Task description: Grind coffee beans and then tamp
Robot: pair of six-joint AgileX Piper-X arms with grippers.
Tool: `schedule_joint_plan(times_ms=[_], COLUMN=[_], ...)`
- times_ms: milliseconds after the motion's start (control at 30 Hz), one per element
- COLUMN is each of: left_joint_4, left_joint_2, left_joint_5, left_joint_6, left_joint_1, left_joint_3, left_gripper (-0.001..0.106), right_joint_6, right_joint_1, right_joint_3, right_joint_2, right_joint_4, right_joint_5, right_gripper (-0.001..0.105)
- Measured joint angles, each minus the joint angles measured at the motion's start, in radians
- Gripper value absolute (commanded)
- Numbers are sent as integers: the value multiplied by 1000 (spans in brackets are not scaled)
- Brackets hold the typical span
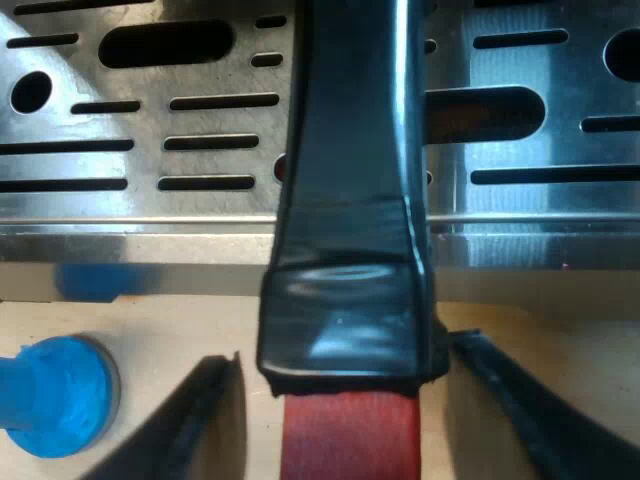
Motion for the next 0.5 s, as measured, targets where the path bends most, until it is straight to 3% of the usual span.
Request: schedule_joint_plan(times_ms=[167, 267, 500], left_joint_4=[0, 0, 0], left_joint_2=[0, 0, 0], left_joint_5=[0, 0, 0], left_joint_6=[0, 0, 0], left_joint_1=[0, 0, 0], left_joint_3=[0, 0, 0], left_gripper=[88, 88, 88], right_joint_6=[0, 10, 10], right_joint_1=[0, 0, 0], right_joint_3=[0, 0, 0], right_joint_2=[0, 0, 0], right_joint_4=[7, 18, 24], right_joint_5=[2, 3, 3], right_gripper=[19, 12, 11])
